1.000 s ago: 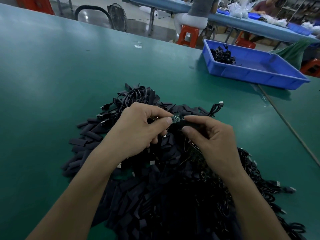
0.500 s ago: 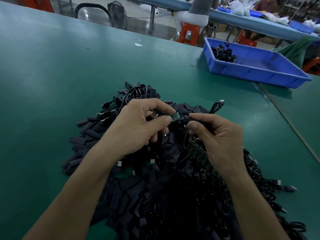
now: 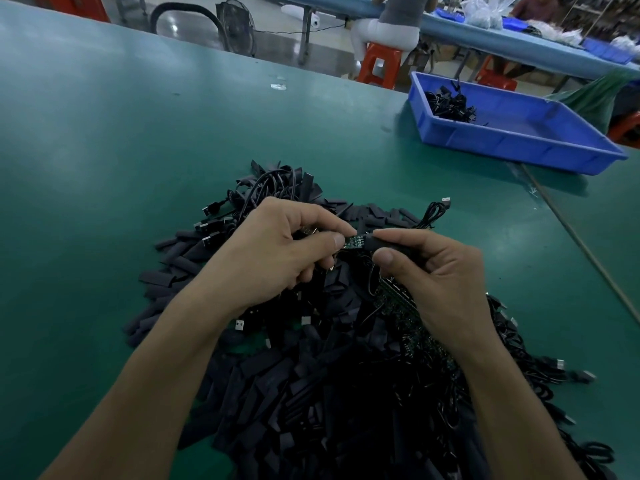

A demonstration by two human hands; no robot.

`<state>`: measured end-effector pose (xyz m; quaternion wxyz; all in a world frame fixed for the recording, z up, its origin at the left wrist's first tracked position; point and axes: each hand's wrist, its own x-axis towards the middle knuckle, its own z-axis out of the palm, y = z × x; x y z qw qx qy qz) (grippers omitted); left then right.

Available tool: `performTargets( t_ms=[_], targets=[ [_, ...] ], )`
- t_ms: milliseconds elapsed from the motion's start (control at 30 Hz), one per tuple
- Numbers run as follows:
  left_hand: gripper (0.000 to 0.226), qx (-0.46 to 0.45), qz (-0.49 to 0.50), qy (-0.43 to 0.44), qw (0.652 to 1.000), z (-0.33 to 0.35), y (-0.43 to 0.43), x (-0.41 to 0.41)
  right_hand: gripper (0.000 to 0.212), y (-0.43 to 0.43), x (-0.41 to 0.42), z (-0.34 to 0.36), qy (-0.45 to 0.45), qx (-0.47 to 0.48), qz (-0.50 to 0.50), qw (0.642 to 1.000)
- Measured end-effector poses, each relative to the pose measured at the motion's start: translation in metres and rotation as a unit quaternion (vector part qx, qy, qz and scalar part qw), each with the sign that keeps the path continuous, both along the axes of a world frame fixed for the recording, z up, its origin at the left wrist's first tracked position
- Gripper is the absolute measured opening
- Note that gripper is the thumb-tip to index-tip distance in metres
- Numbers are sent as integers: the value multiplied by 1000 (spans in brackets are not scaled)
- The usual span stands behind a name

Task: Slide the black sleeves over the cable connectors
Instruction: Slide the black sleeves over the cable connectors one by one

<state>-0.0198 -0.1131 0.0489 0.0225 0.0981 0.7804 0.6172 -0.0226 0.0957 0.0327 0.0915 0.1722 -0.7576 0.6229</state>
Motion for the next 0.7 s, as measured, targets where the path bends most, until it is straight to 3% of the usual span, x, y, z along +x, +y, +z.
performTargets(
  t_ms=[467, 700],
  targets=[
    [17, -12, -1, 4, 1000, -4, 2, -1, 18, 0, 1, 2, -18, 0, 2, 1000],
    [16, 2, -6, 16, 1000, -3, 2, 0, 20, 8, -2, 3, -61, -19, 65, 996]
  ],
)
